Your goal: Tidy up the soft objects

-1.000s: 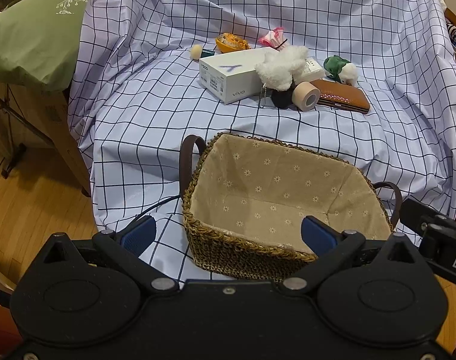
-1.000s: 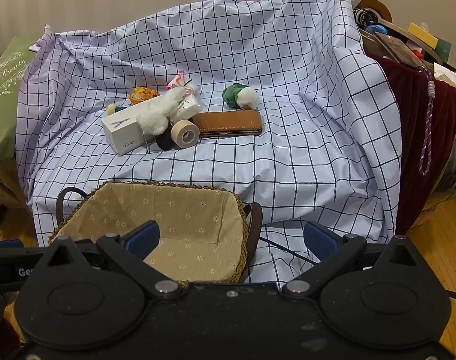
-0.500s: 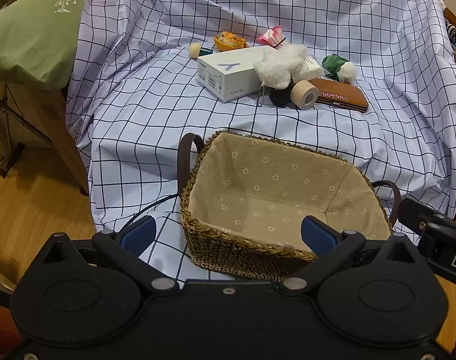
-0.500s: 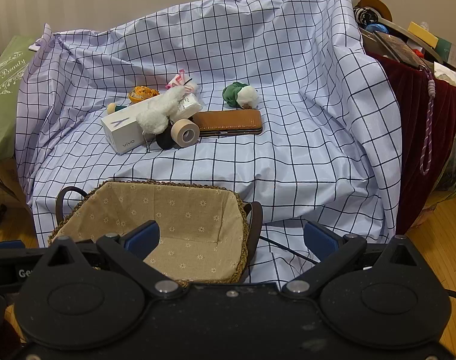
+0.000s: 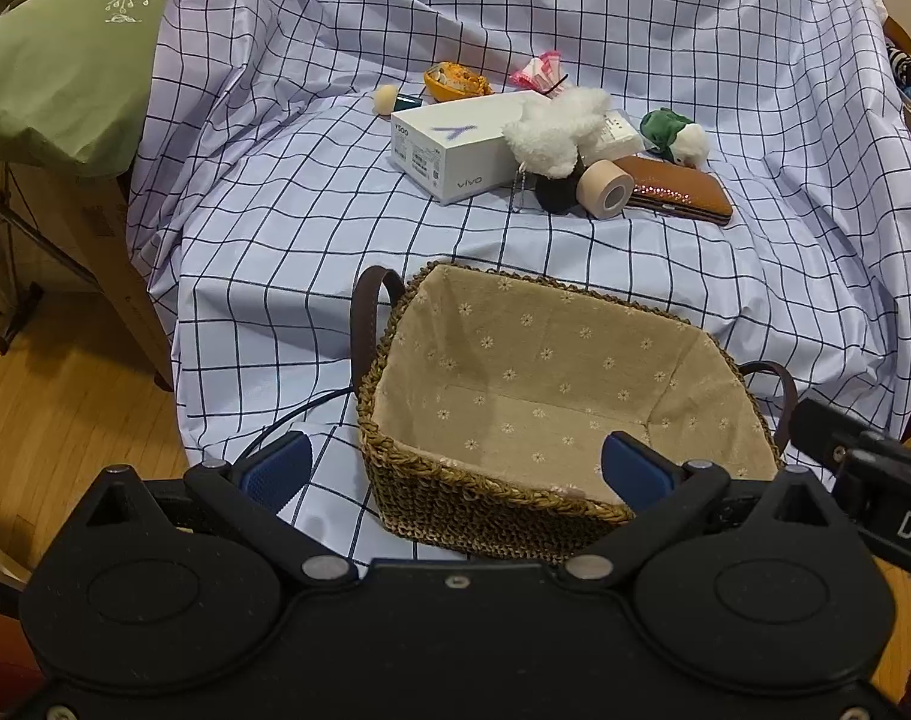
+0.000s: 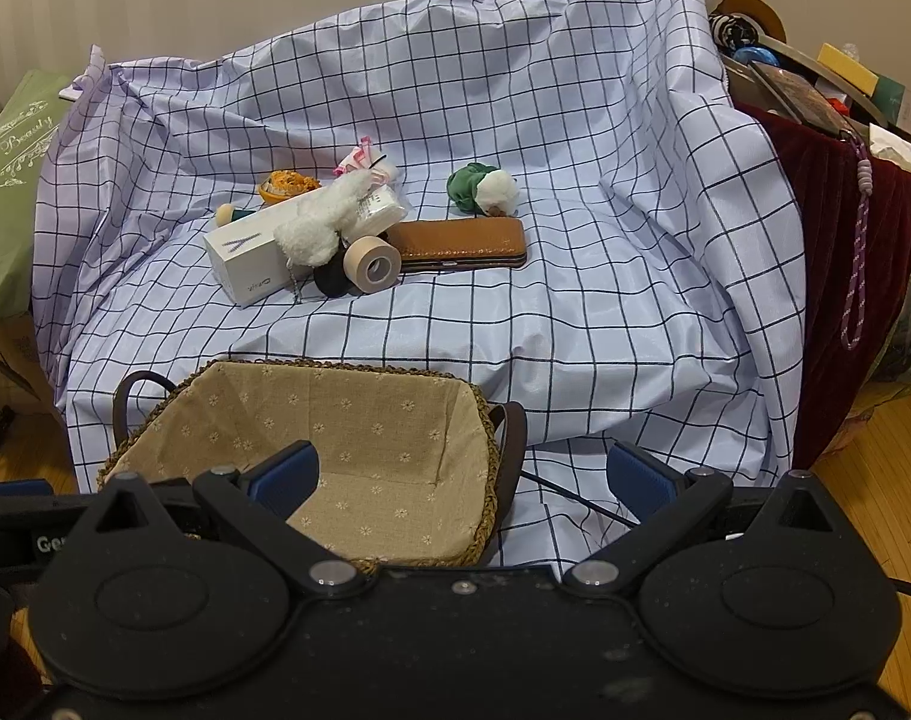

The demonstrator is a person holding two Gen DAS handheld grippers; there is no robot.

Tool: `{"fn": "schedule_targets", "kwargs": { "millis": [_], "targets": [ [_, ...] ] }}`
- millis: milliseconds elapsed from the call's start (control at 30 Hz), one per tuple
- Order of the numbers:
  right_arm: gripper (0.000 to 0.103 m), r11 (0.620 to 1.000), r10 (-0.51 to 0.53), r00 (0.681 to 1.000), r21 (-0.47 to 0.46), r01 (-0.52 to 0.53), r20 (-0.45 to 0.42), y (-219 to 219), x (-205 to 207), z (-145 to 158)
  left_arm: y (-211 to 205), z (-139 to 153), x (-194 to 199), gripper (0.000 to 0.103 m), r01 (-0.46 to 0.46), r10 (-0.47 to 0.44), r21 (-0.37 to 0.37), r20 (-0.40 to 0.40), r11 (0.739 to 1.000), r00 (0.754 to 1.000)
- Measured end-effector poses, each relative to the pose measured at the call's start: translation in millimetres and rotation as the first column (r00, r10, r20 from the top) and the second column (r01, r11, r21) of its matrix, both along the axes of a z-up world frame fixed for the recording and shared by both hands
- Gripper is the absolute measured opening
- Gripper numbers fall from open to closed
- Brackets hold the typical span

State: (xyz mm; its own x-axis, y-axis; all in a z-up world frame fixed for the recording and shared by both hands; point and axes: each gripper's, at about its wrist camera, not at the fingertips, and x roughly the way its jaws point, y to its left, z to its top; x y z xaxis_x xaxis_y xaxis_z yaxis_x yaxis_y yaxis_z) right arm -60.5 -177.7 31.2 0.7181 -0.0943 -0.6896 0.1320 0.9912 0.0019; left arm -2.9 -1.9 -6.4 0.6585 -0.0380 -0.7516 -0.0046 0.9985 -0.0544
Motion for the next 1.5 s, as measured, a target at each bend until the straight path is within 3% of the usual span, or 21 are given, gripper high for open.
{"fn": "schedule_targets", "kwargs": {
  "millis": [267, 467, 633, 867, 1100, 1333, 1500],
  "targets": [
    [0.102, 1.000, 0.017, 1.000, -0.005, -0.017, 0.022, -3, 8, -1, 9, 13, 12, 0.100, 0.011, -0.006, -0.049, 0.107, 0.999, 0.994],
    [0.102, 0.998, -0.009, 0.999, -0.061, 0.012, 0.052, -14, 50, -4, 9, 22, 45, 0.099, 0.046, -0.042, -0.039, 0.096, 0.998, 0.994],
    [0.102, 0.998, -0.067, 0.995, -0.015, 0.068, 0.068, -40, 96, -11, 12, 27, 74, 0.100, 0.019, -0.024, 0.035, 0.165, 0.999, 0.986],
    [0.102, 0.990, -0.121, 0.990, -0.069, 0.126, 0.067, -56, 143, -36, 15, 25, 111, 0.100, -0.067, -0.002, 0.218, 0.299, 0.974, 0.954],
    [0.102, 0.983, -0.098, 0.994, -0.151, 0.103, 0.038, -47, 169, -61, 21, 6, 134, 0.100, -0.116, 0.026, 0.269, 0.318, 0.956, 0.948],
    [0.102, 0.987, -0.112, 0.992, -0.118, 0.105, -0.050, -47, 186, -87, 27, -19, 153, 0.100, -0.091, 0.026, 0.241, 0.260, 0.966, 0.965],
    [0.102, 0.985, -0.153, 0.988, -0.081, 0.150, -0.033, -55, 187, -83, 28, -30, 159, 0.100, -0.106, 0.054, 0.225, 0.225, 0.969, 0.973]
  ]
}}
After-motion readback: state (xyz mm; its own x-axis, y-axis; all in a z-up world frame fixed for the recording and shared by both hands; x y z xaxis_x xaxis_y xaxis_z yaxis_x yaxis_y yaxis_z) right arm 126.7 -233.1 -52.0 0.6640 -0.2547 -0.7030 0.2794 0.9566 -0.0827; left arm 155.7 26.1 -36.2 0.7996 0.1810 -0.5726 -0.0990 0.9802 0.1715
